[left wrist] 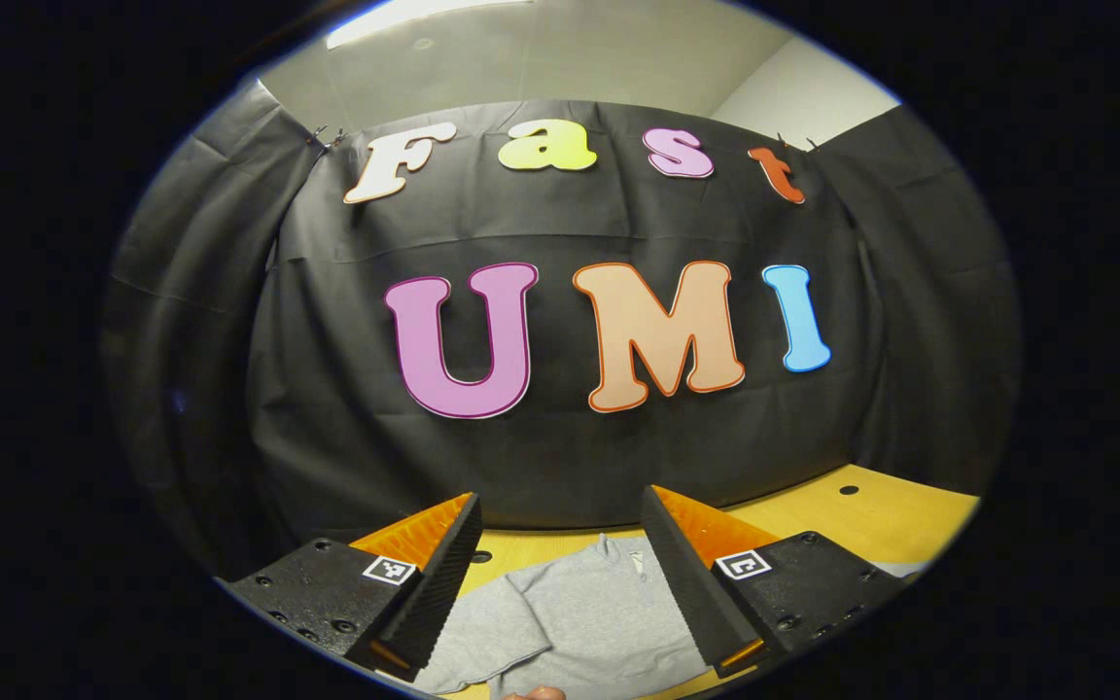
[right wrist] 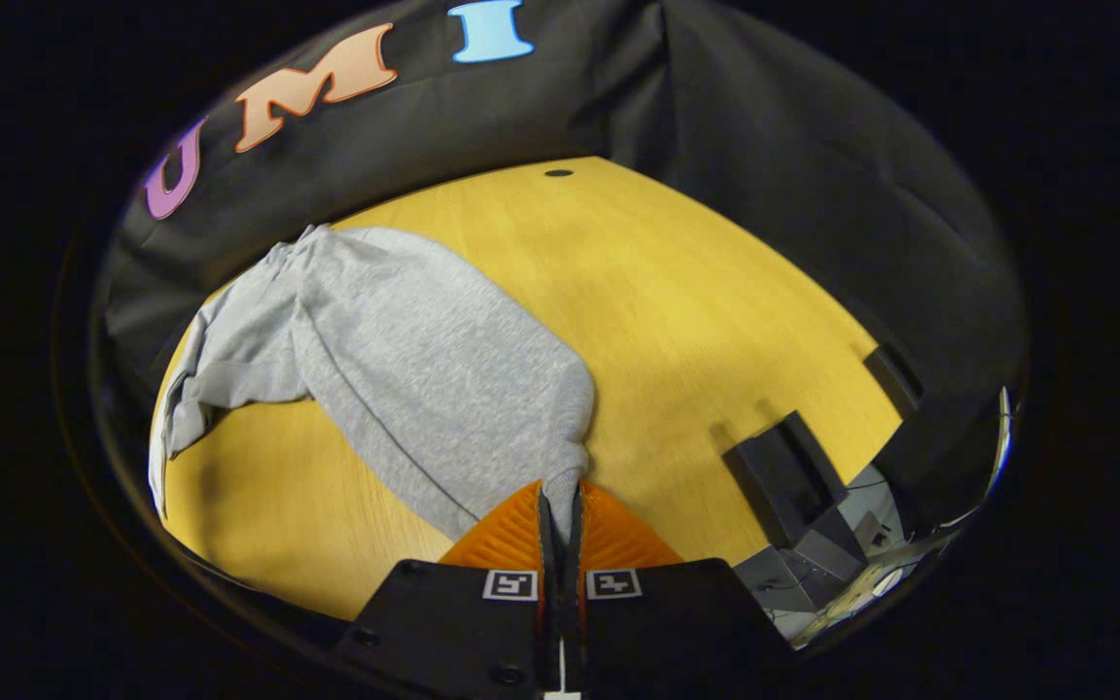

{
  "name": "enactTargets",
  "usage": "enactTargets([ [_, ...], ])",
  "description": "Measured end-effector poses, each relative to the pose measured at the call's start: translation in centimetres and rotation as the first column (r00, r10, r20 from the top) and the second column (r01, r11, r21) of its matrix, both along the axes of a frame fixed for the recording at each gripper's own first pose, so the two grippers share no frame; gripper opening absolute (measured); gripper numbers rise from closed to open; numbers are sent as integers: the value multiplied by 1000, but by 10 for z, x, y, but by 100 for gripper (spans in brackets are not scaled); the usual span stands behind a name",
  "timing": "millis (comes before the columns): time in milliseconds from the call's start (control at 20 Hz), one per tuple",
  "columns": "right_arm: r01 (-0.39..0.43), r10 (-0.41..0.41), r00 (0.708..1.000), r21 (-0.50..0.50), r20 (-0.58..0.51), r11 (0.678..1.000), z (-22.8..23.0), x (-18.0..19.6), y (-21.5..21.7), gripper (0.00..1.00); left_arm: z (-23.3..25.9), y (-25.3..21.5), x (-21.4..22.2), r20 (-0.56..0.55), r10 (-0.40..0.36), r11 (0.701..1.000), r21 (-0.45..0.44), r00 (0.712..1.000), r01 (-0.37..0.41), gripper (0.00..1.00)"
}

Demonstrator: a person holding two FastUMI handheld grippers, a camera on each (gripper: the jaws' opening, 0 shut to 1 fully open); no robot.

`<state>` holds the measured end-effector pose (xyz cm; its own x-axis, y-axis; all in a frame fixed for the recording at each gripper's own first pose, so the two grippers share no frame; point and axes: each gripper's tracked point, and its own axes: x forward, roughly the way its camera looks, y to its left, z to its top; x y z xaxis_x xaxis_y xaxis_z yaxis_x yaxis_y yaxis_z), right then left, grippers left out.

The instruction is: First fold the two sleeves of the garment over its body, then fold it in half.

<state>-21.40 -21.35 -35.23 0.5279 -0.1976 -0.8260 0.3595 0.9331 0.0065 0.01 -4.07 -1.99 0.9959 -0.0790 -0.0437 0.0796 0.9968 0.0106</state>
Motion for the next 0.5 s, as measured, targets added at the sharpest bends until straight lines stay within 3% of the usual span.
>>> enactTargets([
  [400, 6, -11, 990, 31, 142, 1000, 54, 63, 8, 4, 0, 15, 1, -3, 33, 999, 4, 999, -33, 95],
  [450, 5, -12, 987, 41, 159, 999, 60, 72, 10, 4, 1, 17, 1, 1, 38, 999, 7, 999, -38, 100],
  [500, 5, -13, 984, 48, 176, 999, 67, 80, 12, 4, 2, 20, 1, 3, 43, 999, 9, 999, -43, 95],
])
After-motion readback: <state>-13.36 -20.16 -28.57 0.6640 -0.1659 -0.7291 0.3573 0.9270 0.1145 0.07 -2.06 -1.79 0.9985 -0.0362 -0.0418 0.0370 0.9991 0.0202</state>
